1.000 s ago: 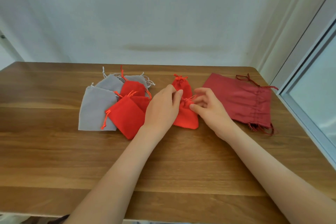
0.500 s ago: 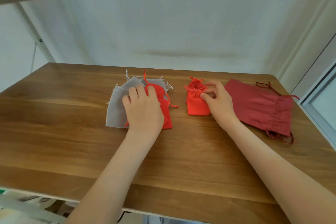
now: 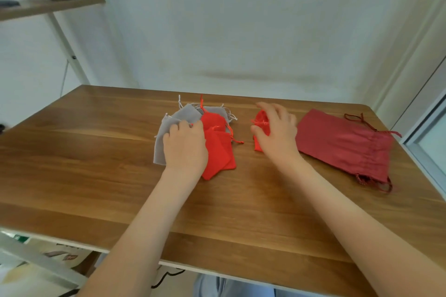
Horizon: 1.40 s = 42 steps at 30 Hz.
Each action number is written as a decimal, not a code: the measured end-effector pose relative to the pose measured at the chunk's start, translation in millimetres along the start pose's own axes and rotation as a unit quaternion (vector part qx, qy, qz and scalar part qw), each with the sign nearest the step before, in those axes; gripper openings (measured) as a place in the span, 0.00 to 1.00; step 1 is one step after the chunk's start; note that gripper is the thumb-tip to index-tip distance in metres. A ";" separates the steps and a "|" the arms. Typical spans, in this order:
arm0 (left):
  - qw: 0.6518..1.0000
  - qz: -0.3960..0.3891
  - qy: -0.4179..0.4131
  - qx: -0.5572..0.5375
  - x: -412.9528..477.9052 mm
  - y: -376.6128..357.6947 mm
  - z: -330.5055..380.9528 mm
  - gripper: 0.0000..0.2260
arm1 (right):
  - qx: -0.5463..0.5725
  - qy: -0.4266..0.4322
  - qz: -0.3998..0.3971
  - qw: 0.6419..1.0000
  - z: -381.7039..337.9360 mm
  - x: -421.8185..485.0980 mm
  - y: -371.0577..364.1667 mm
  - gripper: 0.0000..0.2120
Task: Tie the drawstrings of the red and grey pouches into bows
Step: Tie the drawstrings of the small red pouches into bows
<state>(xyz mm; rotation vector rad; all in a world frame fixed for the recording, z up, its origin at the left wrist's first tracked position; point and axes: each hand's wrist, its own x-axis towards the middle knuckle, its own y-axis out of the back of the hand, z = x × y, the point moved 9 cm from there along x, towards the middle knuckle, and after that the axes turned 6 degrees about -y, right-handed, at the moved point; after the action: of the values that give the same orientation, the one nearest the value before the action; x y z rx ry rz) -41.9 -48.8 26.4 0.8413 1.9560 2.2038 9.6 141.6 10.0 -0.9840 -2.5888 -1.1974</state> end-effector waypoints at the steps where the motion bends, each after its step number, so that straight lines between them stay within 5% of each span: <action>1: 0.999 0.013 -0.008 -0.032 -0.8 7.0 2.3 0.10 | 0.017 0.035 -0.020 0.999 -15.7 -4.3 -3.3 0.23; 4: 0.974 0.035 -0.047 -0.220 -4.8 29.6 16.6 0.07 | 0.110 0.122 -0.119 0.979 -51.9 -16.9 -15.8 0.22; 7: 0.926 0.032 -0.098 -0.364 -5.4 43.5 37.6 0.05 | 0.252 0.052 -0.213 0.943 -49.5 -20.9 -12.7 0.09; 14: 0.849 -0.090 -0.127 -0.505 13.0 -20.3 92.5 0.06 | 0.312 -0.093 -0.191 0.926 28.2 -27.2 17.1 0.08; 18: 0.864 -0.124 -0.170 -0.456 13.6 -49.8 125.1 0.09 | 0.253 -0.116 -0.142 0.950 68.6 -23.9 32.1 0.17; 26: 0.905 -0.073 -0.110 -0.404 14.5 -71.7 120.5 0.19 | 0.245 -0.078 -0.137 0.957 77.8 -19.2 33.8 0.10; 29: 0.889 -0.049 -0.054 -0.452 19.9 -72.6 113.9 0.16 | 0.256 -0.090 -0.142 0.952 80.8 -17.5 31.3 0.03; 35: 0.840 -0.056 0.045 -0.537 24.7 -85.9 97.3 0.16 | 0.154 -0.054 -0.141 0.976 80.9 -16.2 29.9 0.10; 42: 0.845 -0.048 0.031 -0.532 23.6 -83.0 95.5 0.16 | 0.020 -0.012 -0.154 0.988 78.5 -17.0 30.6 0.06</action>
<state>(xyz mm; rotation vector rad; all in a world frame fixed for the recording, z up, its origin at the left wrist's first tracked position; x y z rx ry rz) -44.0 61.5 -39.8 0.4447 0.4790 2.6745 53.3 203.9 -29.9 -0.6087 -2.8477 -1.1947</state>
